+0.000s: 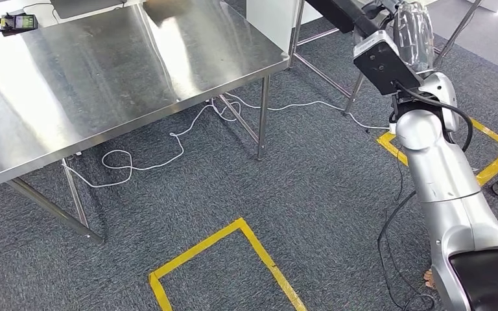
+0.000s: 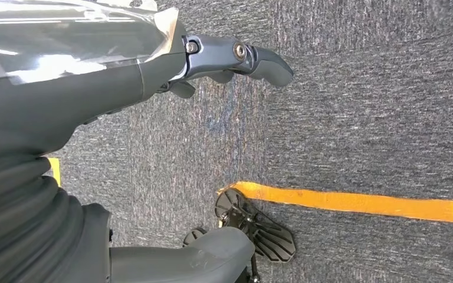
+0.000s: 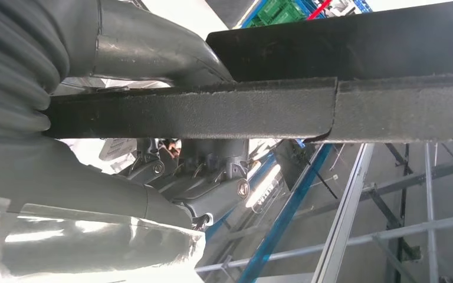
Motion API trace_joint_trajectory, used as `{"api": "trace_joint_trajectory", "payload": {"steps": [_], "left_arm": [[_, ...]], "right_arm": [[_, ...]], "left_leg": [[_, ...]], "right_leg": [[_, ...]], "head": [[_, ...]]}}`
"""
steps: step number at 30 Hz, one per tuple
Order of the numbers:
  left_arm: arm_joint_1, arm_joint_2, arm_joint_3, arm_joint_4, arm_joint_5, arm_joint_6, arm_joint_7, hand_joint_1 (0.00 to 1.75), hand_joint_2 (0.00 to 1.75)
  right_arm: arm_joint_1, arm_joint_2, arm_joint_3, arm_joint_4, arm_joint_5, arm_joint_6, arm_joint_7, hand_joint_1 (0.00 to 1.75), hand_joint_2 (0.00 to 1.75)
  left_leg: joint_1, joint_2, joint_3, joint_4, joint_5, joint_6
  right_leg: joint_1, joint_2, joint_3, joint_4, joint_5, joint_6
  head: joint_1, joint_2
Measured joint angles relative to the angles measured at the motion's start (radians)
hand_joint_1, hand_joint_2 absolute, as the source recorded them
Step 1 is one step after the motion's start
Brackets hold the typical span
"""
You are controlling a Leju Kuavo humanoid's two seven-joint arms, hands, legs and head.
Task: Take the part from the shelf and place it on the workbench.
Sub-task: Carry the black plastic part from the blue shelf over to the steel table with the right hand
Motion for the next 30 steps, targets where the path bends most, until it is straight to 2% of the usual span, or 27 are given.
{"api": "trace_joint_trajectory", "payload": {"steps": [2,4,5,7,8,9,10,12,13,14,17,19,20,22,23,24,25,27,28,29,30], "left_arm": [[0.0,0.0,0.0,0.001,-0.005,-0.001,0.0,0.0,1.75],[-0.001,-0.003,-0.001,0.002,-0.009,-0.001,0.001,0.0,1.75],[-0.003,-0.004,-0.002,0.003,-0.011,-0.001,0.001,0.0,1.75],[-0.005,-0.005,-0.004,0.003,-0.014,-0.002,0.002,0.0,1.75],[-0.006,-0.005,-0.005,0.003,-0.015,-0.003,0.002,0.0,1.75],[-0.005,-0.005,-0.005,0.003,-0.016,-0.004,0.002,0.0,1.75],[-0.005,-0.006,-0.005,0.003,-0.016,-0.004,0.002,0.0,1.75],[-0.004,-0.005,-0.005,0.003,-0.016,-0.006,0.002,0.0,1.75],[-0.004,-0.004,-0.006,0.003,-0.017,-0.007,0.003,0.0,1.75],[-0.004,-0.003,-0.006,0.004,-0.017,-0.007,0.003,0.0,1.75],[-0.001,-0.003,-0.006,0.004,-0.017,-0.007,0.003,0.0,1.75],[-0.001,-0.003,-0.006,0.004,-0.017,-0.007,0.003,0.0,1.75],[-0.001,-0.003,-0.006,0.004,-0.019,-0.007,0.002,0.0,1.75],[-0.001,-0.003,-0.006,0.004,-0.024,-0.009,0.0,0.0,1.75],[-0.001,-0.003,-0.007,0.004,-0.028,-0.01,-0.002,0.0,1.75],[0.0,-0.003,-0.008,0.004,-0.032,-0.011,-0.003,0.0,1.75],[0.0,-0.003,-0.009,0.004,-0.036,-0.011,-0.004,0.0,1.75],[-0.001,0.0,-0.013,0.004,-0.042,-0.012,-0.005,0.0,1.75],[-0.001,0.002,-0.016,0.004,-0.044,-0.013,-0.005,0.0,1.75],[-0.002,0.005,-0.019,0.004,-0.045,-0.014,-0.005,0.0,1.75],[-0.003,0.007,-0.021,0.003,-0.046,-0.015,-0.005,0.0,1.75]], "right_arm": [[-0.003,0.006,0.01,0.006,0.0,-0.006,0.0,1.75,1.75],[0.001,0.009,0.02,0.01,0.004,-0.02,0.0,1.75,1.75],[0.007,0.009,0.023,0.011,0.008,-0.029,0.0,1.75,1.75],[0.025,0.007,0.031,0.012,0.013,-0.041,0.002,1.75,1.75],[0.036,0.006,0.034,0.012,0.015,-0.044,0.003,1.75,1.75],[0.045,0.006,0.037,0.012,0.016,-0.044,0.005,1.75,1.75],[0.052,0.005,0.04,0.012,0.017,-0.044,0.006,1.75,1.75],[0.057,0.005,0.042,0.012,0.018,-0.045,0.006,1.75,1.75],[0.058,0.006,0.043,0.012,0.019,-0.045,0.006,1.75,1.75],[0.06,0.006,0.044,0.012,0.019,-0.047,0.007,1.75,1.75],[0.064,0.007,0.048,0.012,0.02,-0.051,0.008,1.75,1.75],[0.064,0.007,0.049,0.011,0.02,-0.052,0.008,1.75,1.75],[0.063,0.007,0.05,0.01,0.021,-0.052,0.009,1.75,1.75],[0.067,0.006,0.051,0.009,0.027,-0.054,0.014,1.75,1.75],[0.074,0.005,0.051,0.006,0.031,-0.055,0.018,1.75,1.75],[0.082,0.002,0.051,0.001,0.035,-0.056,0.023,1.75,1.75],[0.092,-0.003,0.05,-0.008,0.037,-0.057,0.026,1.75,1.75],[0.111,-0.013,0.046,-0.029,0.039,-0.059,0.027,1.75,1.75],[0.117,-0.018,0.043,-0.039,0.04,-0.061,0.027,1.75,1.75],[0.123,-0.024,0.04,-0.048,0.04,-0.064,0.027,1.75,1.75],[0.13,-0.029,0.038,-0.057,0.041,-0.066,0.028,1.75,1.75]], "left_leg": [[0.004,-0.001,0.008,-0.011,0.001,0.012],[0.011,-0.004,0.027,-0.033,0.009,0.021],[0.014,-0.006,0.035,-0.04,0.011,0.025],[0.014,-0.013,0.041,-0.042,0.009,0.03],[0.015,-0.019,0.043,-0.042,0.007,0.029],[0.016,-0.024,0.045,-0.041,0.004,0.026],[0.018,-0.029,0.047,-0.038,0.001,0.021],[0.022,-0.037,0.049,-0.025,-0.013,0.004],[0.022,-0.04,0.047,-0.016,-0.021,-0.005],[0.021,-0.043,0.045,-0.009,-0.028,-0.013],[0.024,-0.045,0.042,-0.003,-0.036,-0.023],[0.028,-0.032,0.027,0.032,-0.056,-0.03],[0.029,-0.023,0.003,0.079,-0.078,-0.034],[0.029,-0.013,-0.072,0.213,-0.125,-0.037],[0.029,-0.012,-0.106,0.263,-0.133,-0.036],[0.029,-0.012,-0.126,0.28,-0.122,-0.033],[0.028,-0.012,-0.127,0.259,-0.091,-0.027],[0.023,-0.012,-0.082,0.135,-0.007,-0.009],[0.018,-0.01,-0.057,0.077,0.019,-0.001],[0.014,-0.008,-0.038,0.037,0.028,0.005],[0.009,-0.007,-0.03,0.02,0.025,0.009]], "right_leg": [[-0.001,0.0,0.003,-0.002,-0.002,0.007],[0.002,0.018,-0.015,0.041,-0.023,0.006],[0.001,0.031,-0.043,0.095,-0.045,0.001],[-0.003,0.05,-0.118,0.233,-0.093,-0.005],[-0.005,0.053,-0.147,0.277,-0.102,-0.001],[-0.009,0.055,-0.157,0.282,-0.095,0.008],[-0.013,0.055,-0.146,0.246,-0.071,0.02],[-0.022,0.056,-0.087,0.111,-0.007,0.043],[-0.023,0.057,-0.062,0.06,0.013,0.044],[-0.023,0.058,-0.048,0.032,0.022,0.039],[-0.019,0.059,-0.043,0.029,0.018,0.012],[-0.02,0.059,-0.038,0.028,0.014,0.0],[-0.02,0.059,-0.034,0.027,0.011,-0.006],[-0.014,0.058,-0.026,0.028,0.003,-0.018],[-0.011,0.058,-0.021,0.028,-0.001,-0.023],[-0.007,0.058,-0.014,0.028,-0.007,-0.027],[-0.004,0.058,-0.006,0.028,-0.012,-0.029],[0.0,0.058,0.012,0.026,-0.026,-0.03],[0.004,0.058,0.018,0.025,-0.032,-0.028],[0.006,0.058,0.021,0.024,-0.036,-0.025],[0.006,0.057,0.022,0.022,-0.039,-0.021]], "head": [[0.001,0.0],[0.001,0.0],[0.001,0.0],[0.002,0.0],[0.003,0.0],[0.002,0.0],[0.002,0.0],[0.003,0.0],[0.005,0.0],[0.005,0.0],[0.003,0.0],[0.002,0.0],[0.002,0.0],[0.002,0.0],[0.002,0.0],[0.002,0.0],[0.002,0.0],[0.002,0.0],[0.003,0.0],[0.003,0.0],[0.003,0.0]]}}
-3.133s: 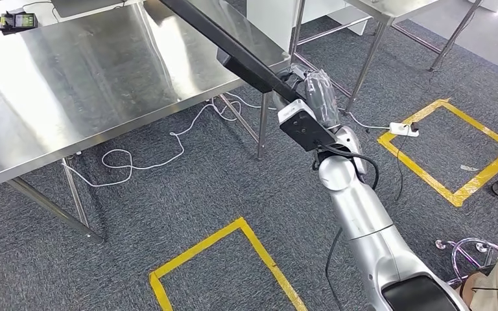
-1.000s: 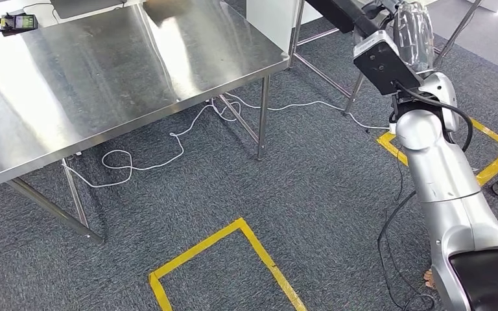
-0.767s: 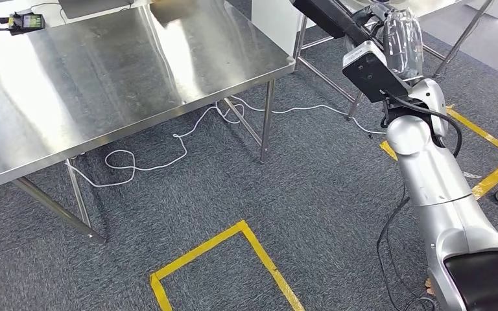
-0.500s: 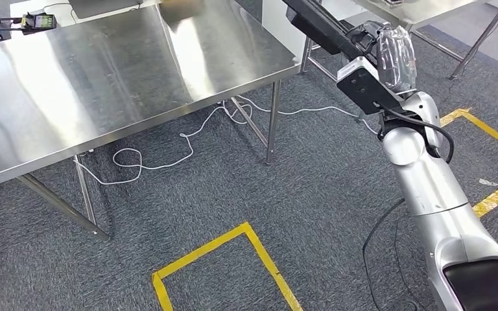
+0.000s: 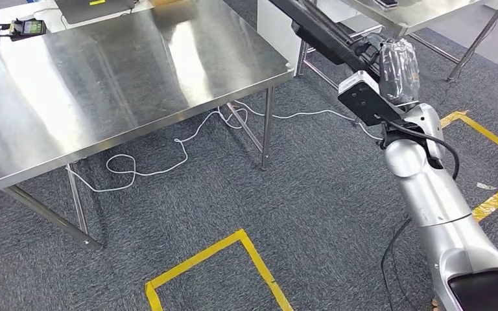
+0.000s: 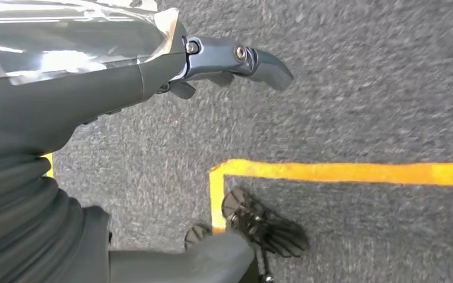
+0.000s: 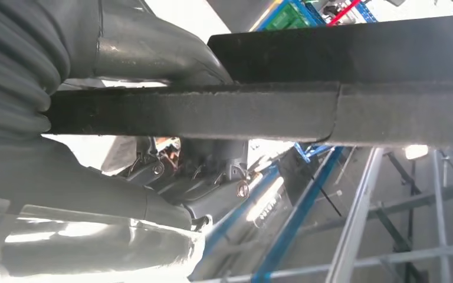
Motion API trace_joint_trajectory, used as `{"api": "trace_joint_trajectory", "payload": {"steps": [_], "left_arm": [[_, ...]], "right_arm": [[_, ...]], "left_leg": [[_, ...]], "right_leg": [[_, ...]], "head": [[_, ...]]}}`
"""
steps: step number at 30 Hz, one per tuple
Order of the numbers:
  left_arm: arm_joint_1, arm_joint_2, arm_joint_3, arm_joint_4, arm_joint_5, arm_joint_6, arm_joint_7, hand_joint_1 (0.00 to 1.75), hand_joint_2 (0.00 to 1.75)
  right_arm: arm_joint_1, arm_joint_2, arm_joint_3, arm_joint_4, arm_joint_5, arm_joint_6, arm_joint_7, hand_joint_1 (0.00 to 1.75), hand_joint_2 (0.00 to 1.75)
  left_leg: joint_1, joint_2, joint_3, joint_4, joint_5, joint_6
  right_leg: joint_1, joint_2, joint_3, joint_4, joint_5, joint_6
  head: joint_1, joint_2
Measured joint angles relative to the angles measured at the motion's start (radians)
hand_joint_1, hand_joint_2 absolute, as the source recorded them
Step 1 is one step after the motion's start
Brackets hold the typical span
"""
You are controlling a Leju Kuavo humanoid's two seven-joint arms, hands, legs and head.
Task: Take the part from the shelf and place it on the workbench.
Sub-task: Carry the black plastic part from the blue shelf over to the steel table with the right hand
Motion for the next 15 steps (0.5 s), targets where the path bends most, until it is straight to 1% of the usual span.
{"api": "trace_joint_trajectory", "payload": {"steps": [1,2,3,4,5,6,7,8,9,10,11,12,13,14,15], "left_arm": [[-0.001,0.002,-0.002,0.0,0.0,-0.001,0.0,0.0,1.75],[-0.001,0.003,-0.003,0.0,0.0,0.0,0.0,0.0,1.75],[-0.001,0.004,-0.003,0.0,0.0,0.0,-0.001,0.0,1.75],[-0.001,0.005,-0.003,0.0,0.0,0.001,-0.001,0.0,1.75],[-0.001,0.004,-0.003,-0.001,0.0,0.002,-0.002,0.0,1.75],[-0.002,0.004,-0.003,-0.001,0.0,0.002,-0.003,0.0,1.75],[-0.003,0.004,-0.003,-0.001,0.0,0.002,-0.003,0.0,1.75],[-0.004,0.004,-0.003,-0.001,0.0,0.002,-0.004,0.0,1.75],[-0.004,0.004,-0.003,-0.001,0.0,0.002,-0.005,0.0,1.75],[-0.004,0.004,-0.003,-0.001,0.0,0.002,-0.006,0.0,1.75],[-0.004,0.004,-0.003,-0.001,0.001,0.002,-0.007,0.0,1.75],[-0.004,0.003,-0.003,-0.001,0.001,0.001,-0.008,0.0,1.75],[-0.004,0.004,-0.003,-0.001,0.001,0.0,-0.009,0.0,1.75],[-0.004,0.004,-0.003,-0.001,0.002,-0.001,-0.01,0.0,1.75],[-0.004,0.004,-0.003,-0.001,0.002,-0.002,-0.011,0.0,1.75]], "right_arm": [[0.008,-0.004,-0.002,-0.008,0.001,-0.003,0.001,1.75,1.75],[0.016,-0.008,-0.004,-0.016,0.003,-0.004,0.001,1.75,1.75],[0.025,-0.011,-0.006,-0.024,0.005,-0.005,0.003,1.75,1.75],[0.031,-0.012,-0.007,-0.031,0.007,-0.006,0.003,1.75,1.75],[0.036,-0.014,-0.008,-0.036,0.009,-0.006,0.004,1.75,1.75],[0.04,-0.014,-0.008,-0.04,0.01,-0.006,0.004,1.75,1.75],[0.044,-0.015,-0.009,-0.041,0.011,-0.006,0.005,1.75,1.75],[0.05,-0.015,-0.009,-0.041,0.013,-0.006,0.005,1.75,1.75],[0.055,-0.015,-0.009,-0.042,0.014,-0.006,0.006,1.75,1.75],[0.06,-0.014,-0.009,-0.042,0.015,-0.006,0.007,1.75,1.75],[0.062,-0.014,-0.01,-0.042,0.016,-0.006,0.007,1.75,1.75],[0.063,-0.014,-0.011,-0.042,0.016,-0.006,0.007,1.75,1.75],[0.062,-0.013,-0.012,-0.043,0.017,-0.006,0.007,1.75,1.75],[0.062,-0.013,-0.014,-0.044,0.017,-0.006,0.006,1.75,1.75],[0.062,-0.013,-0.015,-0.045,0.018,-0.006,0.005,1.75,1.75]], "left_leg": [[-0.004,0.001,0.003,-0.006,-0.006,0.002],[-0.004,0.0,0.01,-0.015,-0.009,0.004],[-0.003,-0.001,0.019,-0.025,-0.009,0.007],[-0.001,-0.002,0.031,-0.036,-0.008,0.011],[0.001,-0.002,0.044,-0.045,-0.009,0.015],[0.001,-0.004,0.053,-0.05,-0.012,0.019],[0.001,-0.005,0.06,-0.05,-0.017,0.022],[0.001,-0.008,0.066,-0.05,-0.023,0.022],[0.001,-0.011,0.073,-0.05,-0.029,0.022],[0.001,-0.014,0.079,-0.049,-0.036,0.019],[0.002,-0.017,0.087,-0.047,-0.043,0.016],[0.003,-0.02,0.095,-0.043,-0.052,0.011],[0.001,-0.023,0.1,-0.039,-0.062,0.006],[-0.001,-0.024,0.103,-0.034,-0.071,0.0],[-0.002,-0.025,0.104,-0.032,-0.078,-0.005]], "right_leg": [[0.001,-0.001,0.001,-0.003,-0.002,0.005],[0.003,-0.002,0.003,-0.004,-0.005,0.011],[0.004,-0.004,0.002,0.002,-0.009,0.014],[0.005,-0.005,-0.008,0.024,-0.018,0.015],[0.005,-0.005,-0.029,0.066,-0.033,0.014],[0.002,-0.003,-0.065,0.127,-0.051,0.011],[0.002,-0.002,-0.107,0.193,-0.067,0.01],[0.001,-0.001,-0.147,0.247,-0.076,0.012],[0.0,-0.001,-0.174,0.272,-0.072,0.018],[-0.001,-0.001,-0.182,0.259,-0.051,0.027],[-0.004,-0.001,-0.169,0.205,-0.014,0.039],[-0.008,-0.001,-0.143,0.129,0.028,0.049],[-0.011,-0.002,-0.116,0.065,0.063,0.054],[-0.012,-0.001,-0.095,0.017,0.085,0.052],[-0.012,-0.001,-0.084,-0.002,0.092,0.044]], "head": [[0.0,0.0],[-0.001,0.0],[0.0,0.0],[-0.001,0.0],[0.0,0.0],[0.001,0.0],[0.001,0.0],[0.002,0.0],[0.002,0.0],[0.002,0.0],[0.002,0.0],[0.002,0.0],[0.002,0.0],[0.002,0.0],[0.001,0.0]]}}
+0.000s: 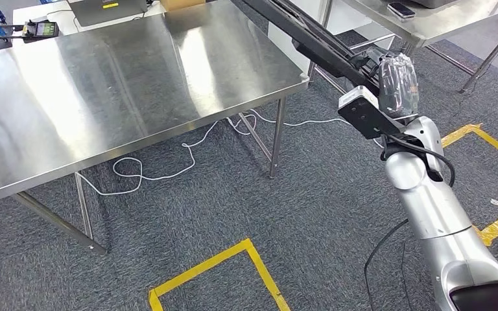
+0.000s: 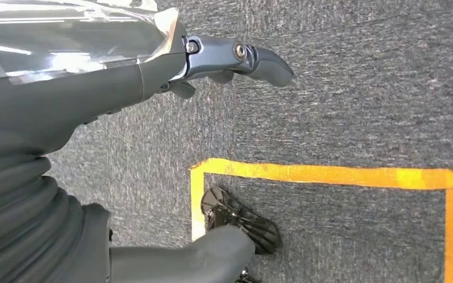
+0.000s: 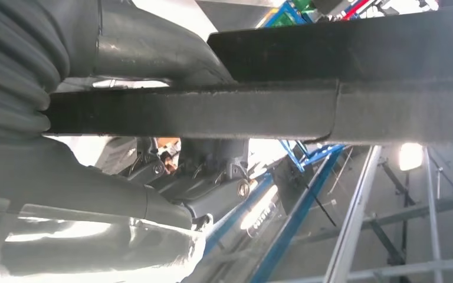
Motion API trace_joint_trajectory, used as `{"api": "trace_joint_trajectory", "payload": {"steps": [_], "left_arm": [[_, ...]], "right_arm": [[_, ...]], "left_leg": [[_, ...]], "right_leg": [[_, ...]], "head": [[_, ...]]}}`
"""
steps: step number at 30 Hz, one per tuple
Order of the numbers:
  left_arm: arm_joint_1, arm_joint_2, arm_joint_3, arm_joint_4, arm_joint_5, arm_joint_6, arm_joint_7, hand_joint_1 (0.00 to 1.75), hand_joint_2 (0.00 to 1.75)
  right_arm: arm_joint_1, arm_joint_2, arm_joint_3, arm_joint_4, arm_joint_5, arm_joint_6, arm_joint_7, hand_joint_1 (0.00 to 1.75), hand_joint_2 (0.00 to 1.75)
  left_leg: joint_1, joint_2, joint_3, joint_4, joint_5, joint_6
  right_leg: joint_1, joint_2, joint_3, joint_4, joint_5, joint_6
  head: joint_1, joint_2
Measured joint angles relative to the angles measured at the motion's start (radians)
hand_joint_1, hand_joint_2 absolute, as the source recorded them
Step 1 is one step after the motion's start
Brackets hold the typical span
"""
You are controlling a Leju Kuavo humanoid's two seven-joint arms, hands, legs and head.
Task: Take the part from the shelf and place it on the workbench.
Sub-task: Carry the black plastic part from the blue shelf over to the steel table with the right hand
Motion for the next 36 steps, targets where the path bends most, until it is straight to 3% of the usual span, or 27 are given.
{"api": "trace_joint_trajectory", "payload": {"steps": [3,5,8,9,10,11,13,15,18,20,21,23,24,25,26,28,30,32,34,36], "left_arm": [[0.0,0.001,0.0,0.0,0.0,-0.001,-0.001,0.0,1.75],[0.0,0.001,0.0,0.0,-0.001,-0.002,-0.001,0.0,1.75],[0.001,0.002,0.0,0.0,-0.001,-0.004,0.001,0.0,1.75],[0.001,0.002,0.0,0.0,-0.001,-0.005,0.002,0.0,1.75],[0.002,0.001,0.0,0.0,-0.001,-0.005,0.003,0.0,1.75],[0.002,0.001,0.0,0.0,-0.001,-0.005,0.003,0.0,1.75],[0.002,0.002,0.0,0.0,-0.001,-0.005,0.003,0.0,1.75],[0.002,0.002,0.0,0.0,-0.001,-0.005,0.003,0.0,1.75],[0.002,0.002,0.0,0.0,-0.001,-0.005,0.004,0.0,1.75],[0.002,0.002,0.0,0.0,-0.001,-0.005,0.003,0.0,1.75],[0.001,0.002,0.0,0.0,-0.001,-0.005,0.004,0.0,1.75],[0.001,0.002,0.0,0.0,-0.001,-0.005,0.005,0.0,1.75],[0.001,0.002,0.0,0.0,-0.001,-0.005,0.005,0.0,1.75],[0.001,0.002,0.0,0.0,-0.001,-0.005,0.006,0.0,1.75],[0.002,0.002,0.0,0.0,-0.001,-0.005,0.007,0.0,1.75],[0.002,0.001,0.0,0.0,-0.001,-0.005,0.008,0.0,1.75],[0.002,0.0,0.0,0.001,-0.002,-0.005,0.009,0.0,1.75],[0.001,0.0,0.0,0.001,-0.002,-0.004,0.01,0.0,1.75],[0.001,0.0,0.0,0.0,-0.003,-0.004,0.011,0.0,1.75],[0.001,0.0,0.0,0.0,-0.004,-0.003,0.012,0.0,1.75]], "right_arm": [[0.001,0.0,-0.004,-0.004,0.003,0.0,-0.003,1.75,1.75],[-0.001,0.0,-0.009,-0.008,0.004,0.001,-0.006,1.75,1.75],[-0.002,0.0,-0.013,-0.01,0.005,0.006,-0.009,1.75,1.75],[-0.002,0.0,-0.013,-0.01,0.005,0.01,-0.009,1.75,1.75],[-0.002,0.001,-0.014,-0.01,0.005,0.012,-0.009,1.75,1.75],[-0.002,0.001,-0.014,-0.01,0.005,0.014,-0.009,1.75,1.75],[-0.003,0.001,-0.015,-0.01,0.004,0.016,-0.009,1.75,1.75],[-0.008,0.001,-0.015,-0.01,0.004,0.016,-0.009,1.75,1.75],[-0.011,0.001,-0.016,-0.01,0.005,0.016,-0.01,1.75,1.75],[-0.014,0.0,-0.018,-0.011,0.005,0.016,-0.01,1.75,1.75],[-0.015,-0.001,-0.019,-0.011,0.004,0.016,-0.01,1.75,1.75],[-0.016,-0.001,-0.021,-0.009,0.004,0.017,-0.01,1.75,1.75],[-0.014,-0.002,-0.021,-0.008,0.004,0.017,-0.01,1.75,1.75],[-0.012,-0.002,-0.022,-0.006,0.004,0.018,-0.01,1.75,1.75],[-0.011,-0.002,-0.022,-0.005,0.004,0.018,-0.01,1.75,1.75],[-0.012,-0.002,-0.023,-0.004,0.005,0.018,-0.01,1.75,1.75],[-0.015,-0.002,-0.025,-0.003,0.004,0.018,-0.01,1.75,1.75],[-0.017,-0.003,-0.026,-0.002,0.005,0.019,-0.009,1.75,1.75],[-0.018,-0.004,-0.028,-0.003,0.005,0.02,-0.009,1.75,1.75],[-0.021,-0.006,-0.03,-0.004,0.003,0.023,-0.008,1.75,1.75]], "left_leg": [[0.003,0.002,0.001,0.004,-0.014,-0.013],[0.007,0.009,-0.02,0.055,-0.041,-0.026],[0.013,0.016,-0.129,0.239,-0.108,-0.039],[0.015,0.017,-0.164,0.28,-0.111,-0.041],[0.016,0.017,-0.182,0.287,-0.093,-0.042],[0.017,0.018,-0.18,0.255,-0.057,-0.041],[0.018,0.022,-0.131,0.12,0.034,-0.035],[0.014,0.023,-0.091,0.026,0.071,-0.028],[0.008,0.022,-0.079,0.004,0.062,-0.011],[0.009,0.02,-0.058,-0.012,0.062,0.003],[0.01,0.019,-0.047,-0.019,0.06,0.011],[0.008,0.019,-0.032,-0.021,0.048,0.021],[0.006,0.017,-0.025,-0.021,0.041,0.024],[0.005,0.016,-0.017,-0.021,0.035,0.025],[0.003,0.013,-0.009,-0.02,0.028,0.024],[0.001,0.008,0.011,-0.02,0.012,0.019],[-0.004,0.005,0.023,-0.016,-0.006,0.011],[-0.007,0.003,0.027,-0.015,-0.018,0.001],[-0.004,0.005,0.026,-0.011,-0.03,-0.01],[0.002,0.009,-0.005,0.054,-0.064,-0.024]], "right_leg": [[-0.001,0.002,0.007,-0.003,-0.007,-0.028],[-0.006,0.002,0.015,-0.005,-0.013,-0.042],[-0.005,0.001,0.027,-0.005,-0.026,-0.057],[-0.005,0.001,0.032,-0.005,-0.03,-0.059],[-0.005,0.001,0.038,-0.005,-0.036,-0.059],[-0.005,0.002,0.046,-0.005,-0.042,-0.057],[-0.004,0.002,0.067,-0.006,-0.057,-0.05],[0.001,0.003,0.076,-0.007,-0.069,-0.039],[0.006,0.001,0.08,-0.016,-0.078,-0.021],[0.008,0.0,0.068,0.017,-0.094,-0.016],[0.009,-0.001,0.043,0.066,-0.11,-0.018],[0.008,0.0,-0.041,0.208,-0.152,-0.024],[0.008,0.0,-0.081,0.262,-0.161,-0.023],[0.008,0.001,-0.106,0.284,-0.156,-0.017],[0.009,0.001,-0.108,0.261,-0.131,-0.01],[0.009,0.001,-0.06,0.121,-0.048,0.003],[0.014,0.002,-0.009,0.004,0.008,-0.004],[0.018,0.003,0.005,-0.02,0.014,-0.021],[0.01,0.004,0.011,-0.025,0.008,-0.035],[0.002,0.003,0.024,-0.032,-0.001,-0.051]], "head": [[-0.002,0.0],[-0.004,0.0],[-0.006,0.0],[-0.006,0.0],[-0.006,0.0],[-0.006,0.0],[-0.006,0.0],[-0.006,0.0],[-0.006,0.0],[-0.005,0.0],[-0.004,0.0],[-0.003,0.0],[-0.002,0.0],[-0.002,0.0],[-0.002,0.0],[-0.001,0.0],[-0.001,0.0],[-0.002,0.0],[-0.002,0.0],[-0.006,0.0]]}}
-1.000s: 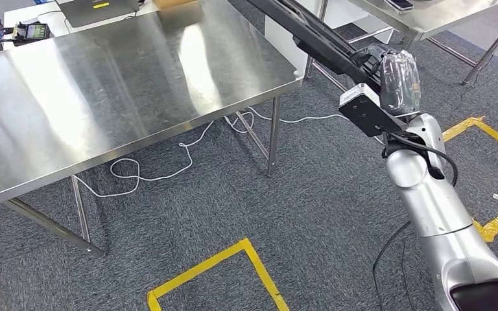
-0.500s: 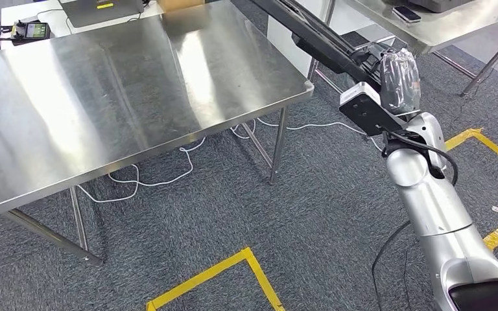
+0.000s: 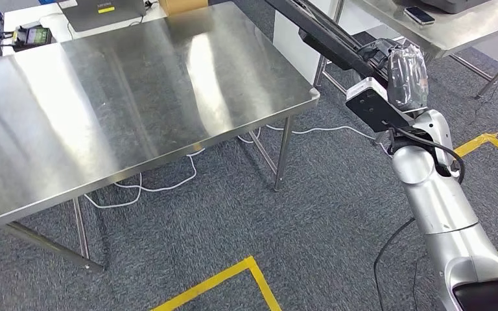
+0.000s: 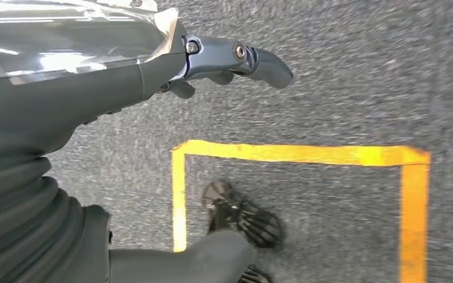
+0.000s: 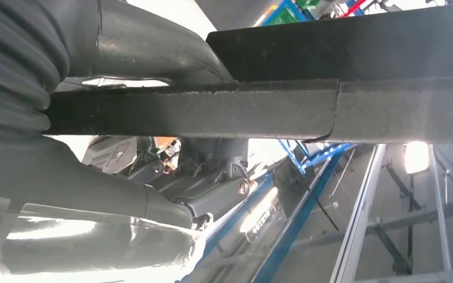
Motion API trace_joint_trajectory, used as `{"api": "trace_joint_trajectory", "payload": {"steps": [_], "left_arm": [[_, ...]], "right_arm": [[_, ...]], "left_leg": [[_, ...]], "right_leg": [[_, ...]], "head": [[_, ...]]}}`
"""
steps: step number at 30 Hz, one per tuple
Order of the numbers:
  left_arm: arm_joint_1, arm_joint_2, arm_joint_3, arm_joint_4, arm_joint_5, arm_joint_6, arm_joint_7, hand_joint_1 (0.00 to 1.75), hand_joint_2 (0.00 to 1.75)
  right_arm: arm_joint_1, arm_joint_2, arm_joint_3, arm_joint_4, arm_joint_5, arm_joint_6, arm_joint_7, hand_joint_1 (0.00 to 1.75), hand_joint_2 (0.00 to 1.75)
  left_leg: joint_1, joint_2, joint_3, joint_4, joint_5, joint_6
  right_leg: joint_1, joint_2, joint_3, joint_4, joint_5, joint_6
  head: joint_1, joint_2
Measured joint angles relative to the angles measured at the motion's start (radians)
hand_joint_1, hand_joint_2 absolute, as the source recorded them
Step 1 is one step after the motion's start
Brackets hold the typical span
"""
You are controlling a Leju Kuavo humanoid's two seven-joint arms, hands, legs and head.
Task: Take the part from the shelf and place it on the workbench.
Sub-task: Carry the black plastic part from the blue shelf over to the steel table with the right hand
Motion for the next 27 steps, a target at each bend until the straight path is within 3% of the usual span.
{"api": "trace_joint_trajectory", "payload": {"steps": [2,3,4,5,6,8,10,13,15,18,19,20,21,23,25,27], "left_arm": [[0.001,0.001,0.0,0.0,0.0,0.001,0.0,0.0,1.75],[0.002,0.001,0.0,0.0,0.0,0.001,0.0,0.0,1.75],[0.002,0.0,0.0,0.0,0.0,0.001,0.001,0.0,1.75],[0.003,0.0,0.0,0.0,0.0,0.001,0.001,0.0,1.75],[0.003,0.0,0.0,0.0,0.0,0.001,0.001,0.0,1.75],[0.003,0.001,0.0,0.001,0.0,0.001,0.001,0.0,1.75],[0.003,0.0,0.0,0.001,0.0,0.002,0.002,0.0,1.75],[0.003,0.0,0.0,0.0,0.0,0.004,0.004,0.0,1.75],[0.003,-0.001,0.0,0.0,0.0,0.006,0.005,0.0,1.75],[0.003,-0.001,0.0,0.0,0.0,0.009,0.006,0.0,1.75],[0.003,-0.001,0.0,0.0,0.0,0.01,0.006,0.0,1.75],[0.003,-0.001,0.0,0.001,-0.001,0.01,0.006,0.0,1.75],[0.003,-0.001,0.0,0.001,-0.001,0.01,0.006,0.0,1.75],[0.003,-0.002,0.0,0.001,-0.002,0.01,0.006,0.0,1.75],[0.003,-0.003,0.0,0.001,-0.005,0.01,0.006,0.0,1.75],[0.003,-0.004,0.0,0.001,-0.007,0.01,0.006,0.0,1.75]], "right_arm": [[-0.002,0.0,0.0,0.0,-0.002,0.007,0.002,1.75,1.75],[-0.003,0.0,0.0,0.0,-0.004,0.011,0.003,1.75,1.75],[-0.002,0.0,0.0,0.0,-0.005,0.015,0.005,1.75,1.75],[-0.003,0.0,0.0,0.0,-0.007,0.018,0.007,1.75,1.75],[-0.004,0.0,0.0,0.001,-0.008,0.021,0.009,1.75,1.75],[-0.012,0.001,0.0,0.002,-0.009,0.026,0.012,1.75,1.75],[-0.024,0.002,0.001,0.005,-0.01,0.029,0.012,1.75,1.75],[-0.032,0.003,0.002,0.009,-0.011,0.03,0.013,1.75,1.75],[-0.035,0.002,0.002,0.01,-0.012,0.03,0.013,1.75,1.75],[-0.04,0.001,0.003,0.014,-0.014,0.03,0.014,1.75,1.75],[-0.04,0.0,0.003,0.017,-0.014,0.03,0.016,1.75,1.75],[-0.04,0.0,0.004,0.02,-0.015,0.03,0.017,1.75,1.75],[-0.041,0.0,0.005,0.022,-0.015,0.03,0.019,1.75,1.75],[-0.046,0.0,0.006,0.026,-0.014,0.03,0.02,1.75,1.75],[-0.051,0.0,0.007,0.028,-0.014,0.03,0.021,1.75,1.75],[-0.054,0.0,0.008,0.03,-0.014,0.03,0.023,1.75,1.75]], "left_leg": [[0.007,0.004,-0.078,0.138,-0.051,-0.013],[0.011,0.005,-0.121,0.2,-0.065,-0.018],[0.014,0.007,-0.149,0.23,-0.058,-0.022],[0.018,0.009,-0.158,0.22,-0.028,-0.025],[0.021,0.01,-0.15,0.176,0.017,-0.027],[0.023,0.013,-0.101,0.039,0.107,-0.027],[0.018,0.013,-0.06,-0.042,0.127,-0.018],[0.011,0.011,-0.042,-0.059,0.11,0.006],[0.012,0.009,-0.027,-0.071,0.108,0.023],[0.012,0.008,-0.009,-0.076,0.096,0.042],[0.011,0.007,-0.003,-0.076,0.09,0.044],[0.009,0.005,0.005,-0.076,0.083,0.044],[0.008,0.003,0.015,-0.076,0.076,0.043],[0.006,-0.001,0.034,-0.075,0.058,0.038],[0.001,-0.004,0.044,-0.072,0.039,0.028],[-0.002,-0.005,0.049,-0.073,0.025,0.018]], "right_leg": [[0.0,-0.001,0.012,-0.001,-0.011,-0.012],[0.0,-0.001,0.018,-0.001,-0.018,-0.014],[0.0,0.0,0.025,0.0,-0.024,-0.014],[-0.001,0.0,0.035,0.0,-0.032,-0.012],[-0.002,0.001,0.047,0.0,-0.04,-0.009],[-0.002,0.001,0.071,-0.001,-0.058,0.001],[0.002,0.001,0.082,-0.002,-0.07,0.013],[0.006,0.0,0.082,-0.006,-0.078,0.03],[0.007,-0.002,0.058,0.043,-0.098,0.034],[0.007,-0.001,-0.073,0.257,-0.154,0.029],[0.007,-0.001,-0.116,0.308,-0.157,0.032],[0.008,-0.001,-0.137,0.318,-0.14,0.038],[0.008,-0.001,-0.136,0.284,-0.107,0.046],[0.009,-0.002,-0.088,0.134,-0.018,0.055],[0.013,-0.002,-0.045,0.024,0.032,0.044],[0.016,0.0,-0.035,0.004,0.032,0.026]], "head": [[-0.003,0.0],[-0.003,0.0],[-0.003,0.0],[-0.003,0.0],[-0.003,0.0],[-0.003,0.0],[-0.003,0.0],[-0.002,0.0],[0.0,0.0],[0.004,0.0],[0.005,0.0],[0.005,0.0],[0.005,0.0],[0.006,0.0],[0.005,0.0],[0.004,0.0]]}}
